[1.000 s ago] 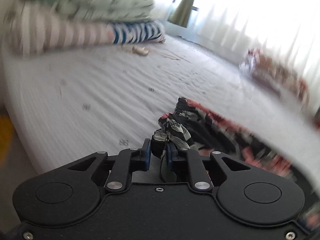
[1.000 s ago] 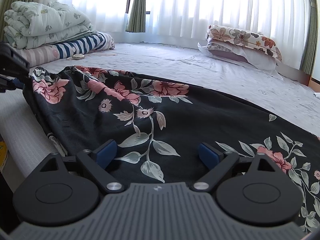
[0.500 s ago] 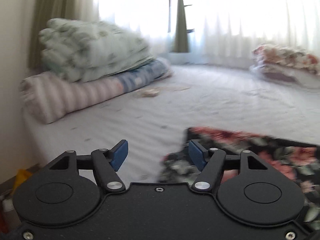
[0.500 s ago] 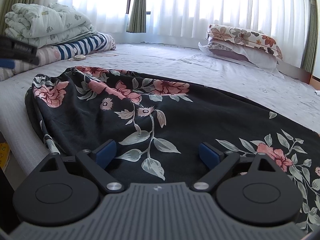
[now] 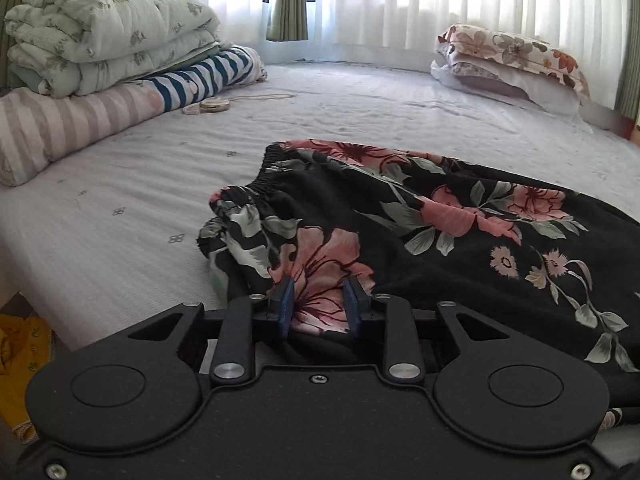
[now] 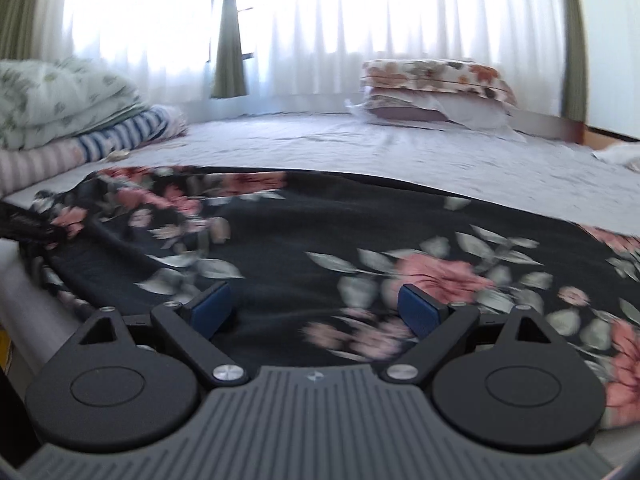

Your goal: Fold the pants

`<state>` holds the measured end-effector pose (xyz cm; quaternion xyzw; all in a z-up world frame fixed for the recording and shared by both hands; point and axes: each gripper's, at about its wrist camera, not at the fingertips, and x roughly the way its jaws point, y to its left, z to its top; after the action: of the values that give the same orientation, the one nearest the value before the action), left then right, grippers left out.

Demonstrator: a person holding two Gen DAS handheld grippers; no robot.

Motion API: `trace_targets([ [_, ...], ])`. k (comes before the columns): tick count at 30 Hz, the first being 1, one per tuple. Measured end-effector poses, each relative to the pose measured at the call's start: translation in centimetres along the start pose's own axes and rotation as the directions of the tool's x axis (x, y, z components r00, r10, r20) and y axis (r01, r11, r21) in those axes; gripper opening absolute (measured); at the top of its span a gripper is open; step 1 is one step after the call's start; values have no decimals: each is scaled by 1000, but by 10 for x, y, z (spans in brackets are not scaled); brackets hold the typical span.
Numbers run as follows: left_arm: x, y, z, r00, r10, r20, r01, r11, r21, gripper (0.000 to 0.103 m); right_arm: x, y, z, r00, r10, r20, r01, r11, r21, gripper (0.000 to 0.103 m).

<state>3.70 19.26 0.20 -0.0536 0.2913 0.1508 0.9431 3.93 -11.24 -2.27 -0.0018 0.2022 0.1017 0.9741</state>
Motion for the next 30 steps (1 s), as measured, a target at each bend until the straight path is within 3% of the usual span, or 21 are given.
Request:
trace_targets([
  [5,3,2,6,999,19,-31,-19,999,-28,27,-21,-70,-9,992,-122,10,122,992,15,95],
  [10,6,-10,10,995,88,-43,-87,996,20,28,-44,-148,-17,968,-249,7,249,967,53,96],
  [16,8,-35,9,978,205,-32,-203,976,78,28,-81,-247,-30,915,-404,-12,399,900,173,96],
  [21,6,-47,17,961,272,-52,-270,962,38,27,-94,-298,-25,842,-539,-30,530,815,234,96],
  [26,-17,-78,30,973,227,48,-229,971,60,34,-111,-329,-27,755,-656,-15,620,705,346,96],
  [29,-31,-108,40,984,145,105,-155,983,100,37,-110,-331,-13,739,-674,-12,651,709,270,96],
  [30,-34,-117,42,988,112,109,-124,986,110,37,-105,-332,-3,745,-666,-28,657,726,202,96],
])
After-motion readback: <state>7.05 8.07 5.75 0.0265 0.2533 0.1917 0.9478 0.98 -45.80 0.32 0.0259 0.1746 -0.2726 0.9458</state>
